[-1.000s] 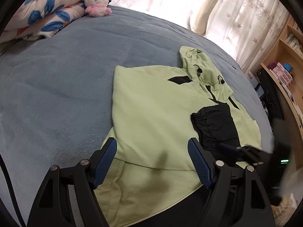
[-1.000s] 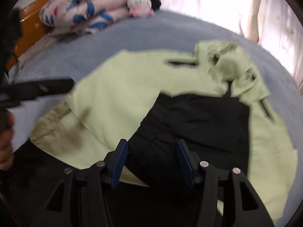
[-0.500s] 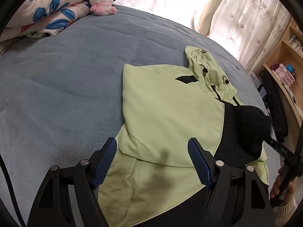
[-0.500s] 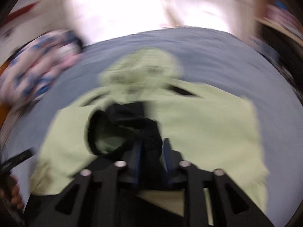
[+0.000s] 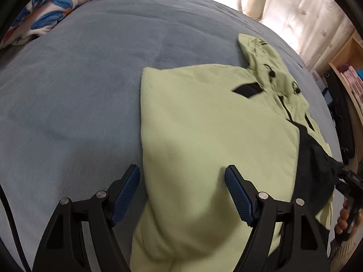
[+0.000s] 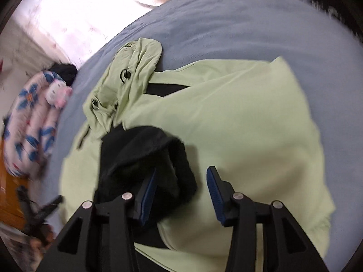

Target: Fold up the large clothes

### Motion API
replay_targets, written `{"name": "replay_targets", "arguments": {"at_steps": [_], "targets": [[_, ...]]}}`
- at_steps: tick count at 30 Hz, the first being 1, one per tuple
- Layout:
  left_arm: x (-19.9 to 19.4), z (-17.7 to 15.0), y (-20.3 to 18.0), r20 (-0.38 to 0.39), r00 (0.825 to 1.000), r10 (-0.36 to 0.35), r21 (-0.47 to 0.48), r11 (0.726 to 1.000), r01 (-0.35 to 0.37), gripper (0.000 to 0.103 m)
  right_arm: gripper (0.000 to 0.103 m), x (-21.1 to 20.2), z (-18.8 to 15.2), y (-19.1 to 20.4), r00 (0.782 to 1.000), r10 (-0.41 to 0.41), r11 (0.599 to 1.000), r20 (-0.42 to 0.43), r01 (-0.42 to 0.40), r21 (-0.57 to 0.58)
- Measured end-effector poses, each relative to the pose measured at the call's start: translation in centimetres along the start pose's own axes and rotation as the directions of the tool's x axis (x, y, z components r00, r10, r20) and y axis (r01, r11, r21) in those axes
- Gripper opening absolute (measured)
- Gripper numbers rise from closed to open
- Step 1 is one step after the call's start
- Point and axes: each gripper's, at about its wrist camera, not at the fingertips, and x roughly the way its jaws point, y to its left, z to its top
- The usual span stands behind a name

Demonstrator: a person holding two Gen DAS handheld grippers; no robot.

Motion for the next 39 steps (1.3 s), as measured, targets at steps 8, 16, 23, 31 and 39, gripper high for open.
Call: {"name": "replay_targets", "arguments": {"at_steps": [8,16,23,31,39], "targets": [[3.2,1.5,-0.8,-0.011,0.998,0.061,0.021,0.998,-0.061,0.076,0.045,-1.4,0.6,1.0,0.999,0.031,1.000,0.019,-0.032,0.002],[3.8,1.5,-1.9,0.016,0.993,0.114,0.054,0.992,-0.115,0.075,0.045,-4.8,-2.2,6.5,0.980,0.085,0.976,0.182,-0.045,-0.211],[4.0,1.8,-2.0,0.017,0.990,0.138,0.054,0.989,-0.139,0.065,0.019,3.1,-5.0,7.9,0.984,-0.174,0.906,0.035,0.174,-0.387],[3.4,2.3,-0.6,-0.005,0.996,0.085,0.067,0.994,-0.084,0.064,0.023,-1.4,-2.4,0.9,0.995,-0.093,0.977,0.044,0.100,-0.187],[3.2,4.6,1.6,0.020,1.000,0.010,-0.070,0.997,-0.008,0.064,0.057,2.6,1.4,0.5,0.994,-0.110,0.983,0.025,0.112,-0.145]]}}
